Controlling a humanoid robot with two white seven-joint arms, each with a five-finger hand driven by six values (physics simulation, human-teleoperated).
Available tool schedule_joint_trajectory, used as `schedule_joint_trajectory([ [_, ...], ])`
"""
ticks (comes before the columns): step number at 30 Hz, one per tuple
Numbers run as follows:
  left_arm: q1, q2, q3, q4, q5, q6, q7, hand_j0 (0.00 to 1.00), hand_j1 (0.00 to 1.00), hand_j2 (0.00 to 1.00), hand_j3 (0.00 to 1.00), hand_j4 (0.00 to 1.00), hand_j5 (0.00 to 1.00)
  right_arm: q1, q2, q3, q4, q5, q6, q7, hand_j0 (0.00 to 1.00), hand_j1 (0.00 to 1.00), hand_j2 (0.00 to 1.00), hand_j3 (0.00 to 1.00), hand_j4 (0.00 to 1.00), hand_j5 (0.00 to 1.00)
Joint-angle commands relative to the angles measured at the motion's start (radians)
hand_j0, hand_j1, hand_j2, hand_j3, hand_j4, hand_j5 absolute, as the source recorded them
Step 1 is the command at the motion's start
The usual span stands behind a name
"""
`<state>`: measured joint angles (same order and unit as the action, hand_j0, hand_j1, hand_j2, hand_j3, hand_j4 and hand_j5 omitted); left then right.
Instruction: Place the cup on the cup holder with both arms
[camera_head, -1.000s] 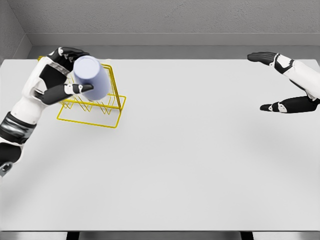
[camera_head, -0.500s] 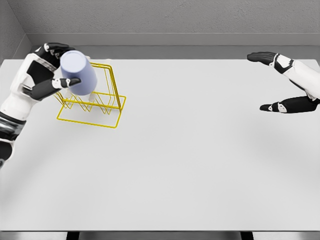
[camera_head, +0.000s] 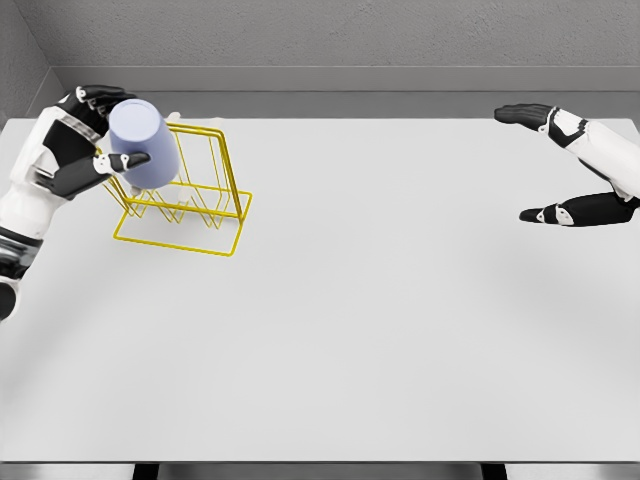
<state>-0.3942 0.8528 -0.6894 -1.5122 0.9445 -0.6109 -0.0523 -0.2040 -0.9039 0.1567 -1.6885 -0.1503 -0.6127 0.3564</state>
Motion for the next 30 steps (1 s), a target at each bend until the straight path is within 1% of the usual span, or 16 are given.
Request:
schedule_joint_trajectory([
  [1,0.0,0.0,0.001,0.004,0.002,0.0,0.0,0.6,0.6,0.6,0.6,0.6,0.6,0.0,-0.001,0.0,0.0,-0.008,0.002,-0.001,1.0,1.0,1.0,1.0,1.0,1.0],
  [8,0.0,-0.006,0.001,0.027,0.002,0.0,0.0,0.6,0.6,0.6,0.6,0.6,0.6,0.0,-0.001,0.0,0.0,-0.008,0.002,-0.001,1.0,1.0,1.0,1.0,1.0,1.0],
  [18,-0.008,-0.012,-0.001,0.021,0.008,0.0,0.0,0.6,0.6,0.6,0.6,0.6,0.6,0.0,-0.003,0.0,0.001,-0.008,0.002,-0.001,1.0,1.0,1.0,1.0,1.0,1.0],
  [30,-0.008,0.0,0.001,0.01,0.016,0.0,0.0,0.6,0.6,0.6,0.6,0.6,0.6,0.0,-0.004,0.0,0.003,-0.008,0.002,-0.001,1.0,1.0,1.0,1.0,1.0,1.0],
])
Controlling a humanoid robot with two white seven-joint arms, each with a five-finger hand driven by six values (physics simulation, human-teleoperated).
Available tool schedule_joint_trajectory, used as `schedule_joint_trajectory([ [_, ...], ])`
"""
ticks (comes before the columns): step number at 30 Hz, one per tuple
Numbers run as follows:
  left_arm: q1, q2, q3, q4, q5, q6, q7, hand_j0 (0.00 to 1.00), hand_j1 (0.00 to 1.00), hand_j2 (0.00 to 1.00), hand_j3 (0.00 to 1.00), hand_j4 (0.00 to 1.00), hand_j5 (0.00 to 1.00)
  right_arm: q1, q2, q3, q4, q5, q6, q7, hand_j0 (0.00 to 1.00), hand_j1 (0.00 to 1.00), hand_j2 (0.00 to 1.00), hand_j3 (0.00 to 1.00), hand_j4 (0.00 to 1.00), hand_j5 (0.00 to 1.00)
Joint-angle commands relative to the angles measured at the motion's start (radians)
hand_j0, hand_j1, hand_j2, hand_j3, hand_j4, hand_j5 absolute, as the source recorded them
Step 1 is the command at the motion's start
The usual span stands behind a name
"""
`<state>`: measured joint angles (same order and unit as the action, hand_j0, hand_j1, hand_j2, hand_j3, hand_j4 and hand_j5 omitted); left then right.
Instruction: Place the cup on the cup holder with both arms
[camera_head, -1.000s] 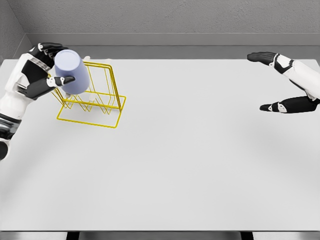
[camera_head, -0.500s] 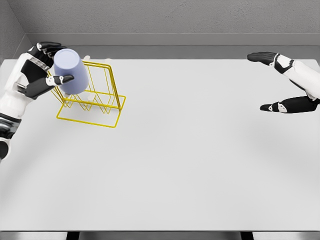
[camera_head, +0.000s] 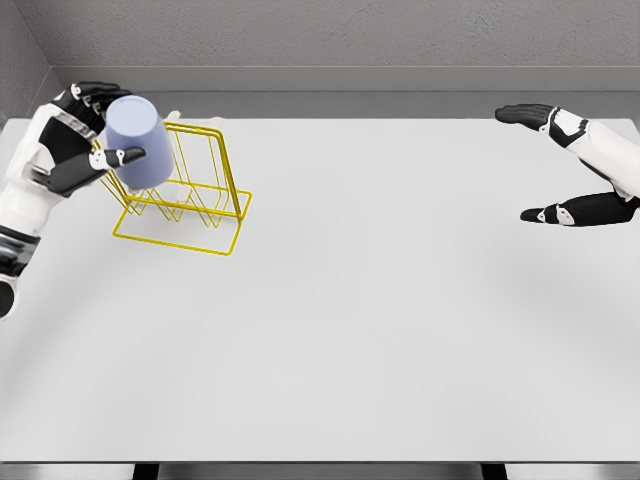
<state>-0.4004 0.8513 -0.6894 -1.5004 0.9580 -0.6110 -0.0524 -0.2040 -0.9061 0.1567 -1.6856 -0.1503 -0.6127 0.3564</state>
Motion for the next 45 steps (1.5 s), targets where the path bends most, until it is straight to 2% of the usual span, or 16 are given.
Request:
schedule_joint_trajectory([
  [1,0.002,0.002,0.001,-0.011,0.002,0.0,0.0,0.6,0.6,0.6,0.6,0.6,0.6,0.0,-0.002,0.0,0.0,-0.008,0.002,-0.001,1.0,1.0,1.0,1.0,1.0,1.0],
  [15,0.005,0.035,0.013,-0.011,0.025,0.0,0.0,0.6,0.6,0.6,0.6,0.6,0.6,0.0,-0.002,0.0,0.006,-0.008,0.002,-0.001,1.0,1.0,1.0,1.0,1.0,1.0],
  [22,0.04,0.041,0.013,-0.018,0.025,0.0,-0.001,0.6,0.6,0.6,0.6,0.6,0.6,0.0,-0.002,0.0,0.007,-0.008,0.002,-0.001,1.0,1.0,1.0,1.0,1.0,1.0],
  [27,0.038,0.041,0.025,-0.018,0.028,0.0,-0.001,0.6,0.6,0.6,0.6,0.6,0.6,0.0,-0.002,0.0,0.007,-0.008,0.002,-0.001,1.0,1.0,1.0,1.0,1.0,1.0],
  [37,0.046,0.075,0.034,-0.058,0.042,0.0,-0.001,0.6,0.6,0.6,0.6,0.6,0.6,0.0,-0.002,0.0,0.007,-0.008,0.002,-0.001,1.0,1.0,1.0,1.0,1.0,1.0],
  [39,0.051,0.075,0.034,-0.058,0.036,0.0,-0.001,0.67,0.67,0.67,0.67,0.67,0.67,0.0,-0.004,0.0,0.007,-0.008,0.002,-0.001,1.0,1.0,1.0,1.0,1.0,1.0],
  [42,0.064,0.074,0.034,-0.057,0.013,0.0,-0.003,0.94,0.94,0.94,0.94,0.94,0.94,0.0,-0.002,0.0,0.007,-0.008,0.002,-0.001,1.0,1.0,1.0,1.0,1.0,1.0],
  [43,0.064,0.075,0.034,-0.055,0.007,0.0,-0.001,1.0,1.0,1.0,1.0,1.0,1.0,0.0,-0.002,0.0,0.007,-0.008,0.002,-0.001,1.0,1.0,1.0,1.0,1.0,1.0],
  [45,0.06,0.075,0.034,-0.053,0.005,0.0,-0.001,1.0,1.0,1.0,1.0,1.0,1.0,0.0,-0.002,0.0,0.007,-0.008,0.002,-0.001,1.0,1.0,1.0,1.0,1.0,1.0],
])
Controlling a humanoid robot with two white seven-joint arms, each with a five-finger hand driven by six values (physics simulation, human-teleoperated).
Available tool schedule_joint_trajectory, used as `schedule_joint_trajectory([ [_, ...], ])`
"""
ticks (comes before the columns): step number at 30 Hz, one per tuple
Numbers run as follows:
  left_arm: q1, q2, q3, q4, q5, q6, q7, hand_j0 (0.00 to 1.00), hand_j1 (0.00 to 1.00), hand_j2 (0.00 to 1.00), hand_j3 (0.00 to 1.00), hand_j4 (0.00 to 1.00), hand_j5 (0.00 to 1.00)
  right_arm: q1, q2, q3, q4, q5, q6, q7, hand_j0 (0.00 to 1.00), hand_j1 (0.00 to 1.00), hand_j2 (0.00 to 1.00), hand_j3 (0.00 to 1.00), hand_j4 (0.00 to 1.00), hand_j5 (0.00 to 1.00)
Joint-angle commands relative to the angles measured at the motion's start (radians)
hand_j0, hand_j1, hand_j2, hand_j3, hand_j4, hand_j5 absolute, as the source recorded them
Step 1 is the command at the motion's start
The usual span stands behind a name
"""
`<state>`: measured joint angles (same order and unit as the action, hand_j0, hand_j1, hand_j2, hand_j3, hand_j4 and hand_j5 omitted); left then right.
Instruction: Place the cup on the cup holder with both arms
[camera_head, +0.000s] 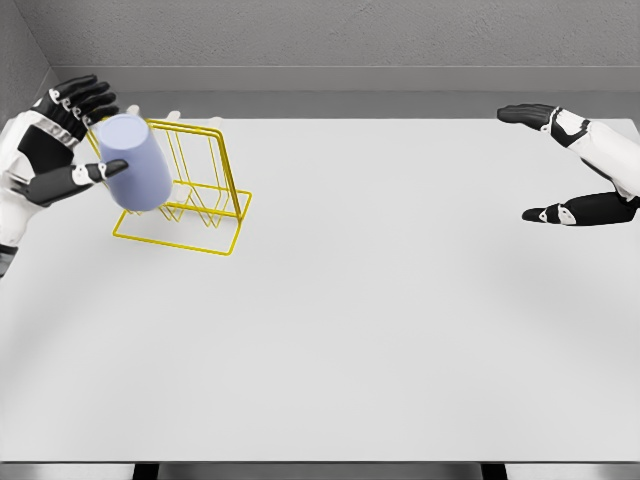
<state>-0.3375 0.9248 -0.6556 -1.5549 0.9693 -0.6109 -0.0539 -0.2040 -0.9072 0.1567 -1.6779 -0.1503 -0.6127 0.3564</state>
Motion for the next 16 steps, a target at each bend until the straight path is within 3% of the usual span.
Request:
schedule_joint_trajectory([
  [1,-0.002,0.002,0.001,0.001,-0.006,0.0,0.0,1.0,1.0,1.0,1.0,1.0,1.0,0.0,-0.002,0.0,0.001,-0.008,0.002,-0.001,1.0,1.0,1.0,1.0,1.0,1.0],
  [11,-0.005,0.003,0.002,0.021,-0.038,0.0,0.0,1.0,1.0,1.0,1.0,1.0,1.0,0.0,-0.002,0.0,0.012,-0.008,0.002,-0.001,1.0,1.0,1.0,1.0,1.0,1.0],
  [16,0.003,0.026,0.053,0.035,-0.04,0.0,0.002,1.0,1.0,1.0,1.0,1.0,1.0,0.0,-0.002,0.0,0.012,-0.008,0.002,-0.001,1.0,1.0,1.0,1.0,1.0,1.0],
])
